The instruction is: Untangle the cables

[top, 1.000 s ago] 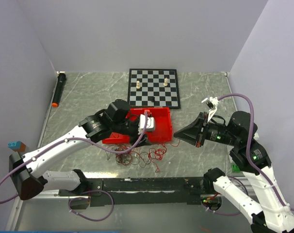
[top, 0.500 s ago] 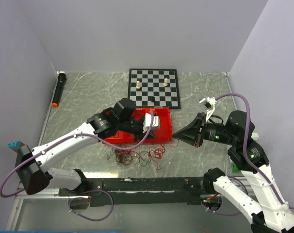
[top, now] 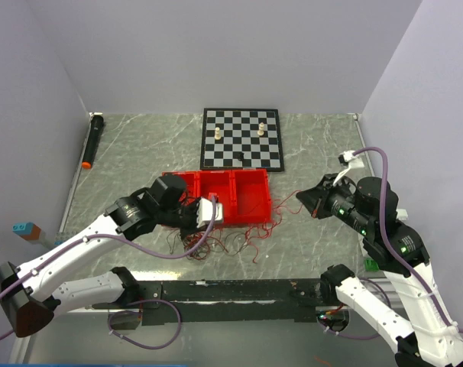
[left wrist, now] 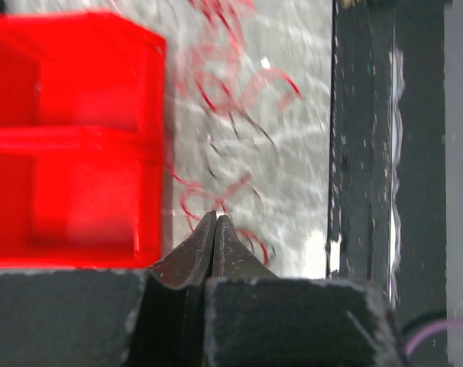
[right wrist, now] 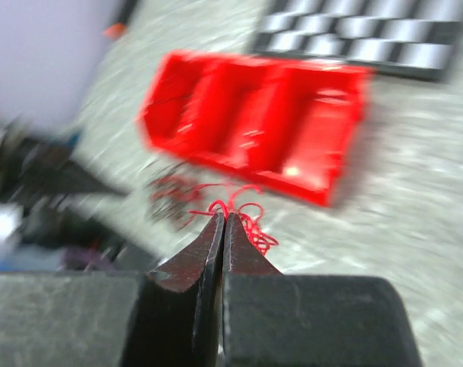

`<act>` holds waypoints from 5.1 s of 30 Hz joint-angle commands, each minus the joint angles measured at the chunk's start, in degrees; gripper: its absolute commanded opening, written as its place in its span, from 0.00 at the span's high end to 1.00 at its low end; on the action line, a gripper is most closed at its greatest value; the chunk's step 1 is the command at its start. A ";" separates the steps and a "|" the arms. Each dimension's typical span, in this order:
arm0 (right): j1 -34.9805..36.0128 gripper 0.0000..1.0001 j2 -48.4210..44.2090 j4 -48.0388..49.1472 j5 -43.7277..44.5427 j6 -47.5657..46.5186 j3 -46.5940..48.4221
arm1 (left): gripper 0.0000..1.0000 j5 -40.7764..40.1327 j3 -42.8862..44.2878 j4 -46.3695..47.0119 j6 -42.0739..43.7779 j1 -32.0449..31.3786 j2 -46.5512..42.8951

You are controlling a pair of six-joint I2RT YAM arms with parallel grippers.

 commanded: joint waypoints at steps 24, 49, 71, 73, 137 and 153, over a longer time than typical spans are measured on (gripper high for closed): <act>-0.25 1.00 -0.20 17.72 -16.46 12.81 -0.58 | 0.36 -6.44 3.21 25.66 -8.75 -13.38 10.55; -0.34 1.00 1.39 5.79 0.63 4.11 5.65 | 0.99 -4.35 -1.80 18.40 -1.37 -15.23 7.21; -2.27 1.00 5.35 2.61 19.74 2.18 0.90 | 0.99 -4.17 7.67 -12.01 11.20 -14.88 -1.94; -2.27 1.00 3.94 4.27 17.73 1.04 2.22 | 0.99 -3.55 10.92 -14.47 11.91 -14.44 -1.33; 13.19 0.27 10.17 52.62 -32.12 -4.85 -7.09 | 0.99 3.21 37.65 -6.30 -6.37 -7.76 7.99; 13.81 1.00 14.58 46.30 -29.14 -8.54 -5.33 | 0.33 -5.21 40.99 -4.73 -7.08 -7.41 7.12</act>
